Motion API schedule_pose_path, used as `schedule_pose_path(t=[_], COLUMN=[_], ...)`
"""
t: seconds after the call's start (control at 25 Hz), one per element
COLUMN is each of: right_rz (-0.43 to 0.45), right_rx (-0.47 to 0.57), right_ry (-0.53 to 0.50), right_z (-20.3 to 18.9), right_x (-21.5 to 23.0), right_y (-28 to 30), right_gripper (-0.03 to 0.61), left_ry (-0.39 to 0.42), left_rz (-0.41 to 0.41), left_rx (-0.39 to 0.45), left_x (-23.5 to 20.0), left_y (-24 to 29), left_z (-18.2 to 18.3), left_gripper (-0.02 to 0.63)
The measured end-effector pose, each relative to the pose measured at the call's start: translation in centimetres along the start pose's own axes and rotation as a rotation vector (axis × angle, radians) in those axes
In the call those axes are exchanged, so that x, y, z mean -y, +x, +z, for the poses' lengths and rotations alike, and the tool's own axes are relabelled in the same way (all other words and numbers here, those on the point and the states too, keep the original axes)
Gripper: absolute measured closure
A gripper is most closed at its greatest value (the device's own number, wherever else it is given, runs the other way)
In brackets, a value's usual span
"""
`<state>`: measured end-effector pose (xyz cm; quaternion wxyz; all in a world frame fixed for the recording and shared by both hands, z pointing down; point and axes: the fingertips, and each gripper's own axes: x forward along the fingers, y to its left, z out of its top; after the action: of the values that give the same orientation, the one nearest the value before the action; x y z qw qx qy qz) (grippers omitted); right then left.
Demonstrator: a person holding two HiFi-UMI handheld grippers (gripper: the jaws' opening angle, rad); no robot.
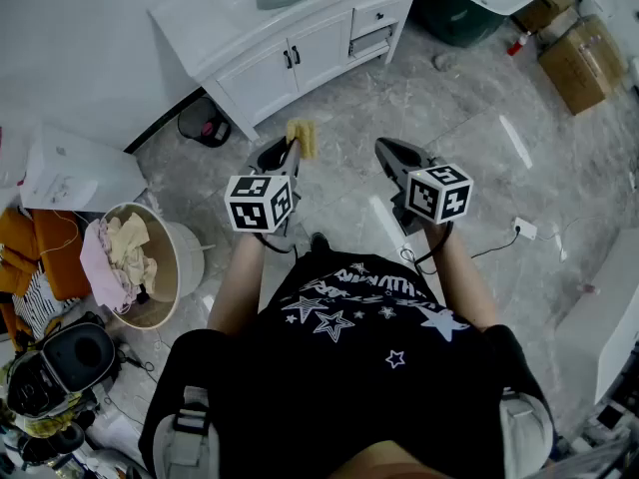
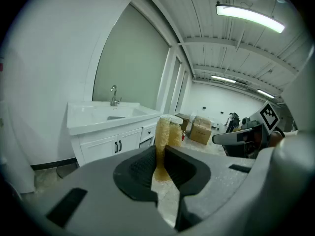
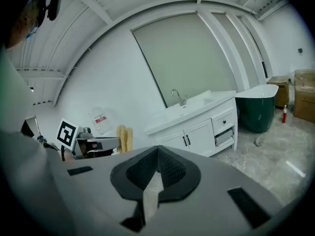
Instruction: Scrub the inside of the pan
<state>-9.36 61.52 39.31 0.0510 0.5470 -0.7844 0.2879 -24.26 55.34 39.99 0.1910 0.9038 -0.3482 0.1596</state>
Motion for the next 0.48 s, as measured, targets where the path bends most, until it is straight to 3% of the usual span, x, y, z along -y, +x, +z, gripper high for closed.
schedule_pose_path(t=[0.48], right_rz=[-0.005], right_rx=[-0.037], right_ry=[-0.004], right_z=[-0.5], right_x=[0.9], right_y=[1.6], right_gripper=[0.571], left_ry=[-0.030], left_rz=[0.009], left_rx=[-0.015], left_x=[-1.5], left_y=[0.6], left_z=[-0.7], left_gripper=[0.559])
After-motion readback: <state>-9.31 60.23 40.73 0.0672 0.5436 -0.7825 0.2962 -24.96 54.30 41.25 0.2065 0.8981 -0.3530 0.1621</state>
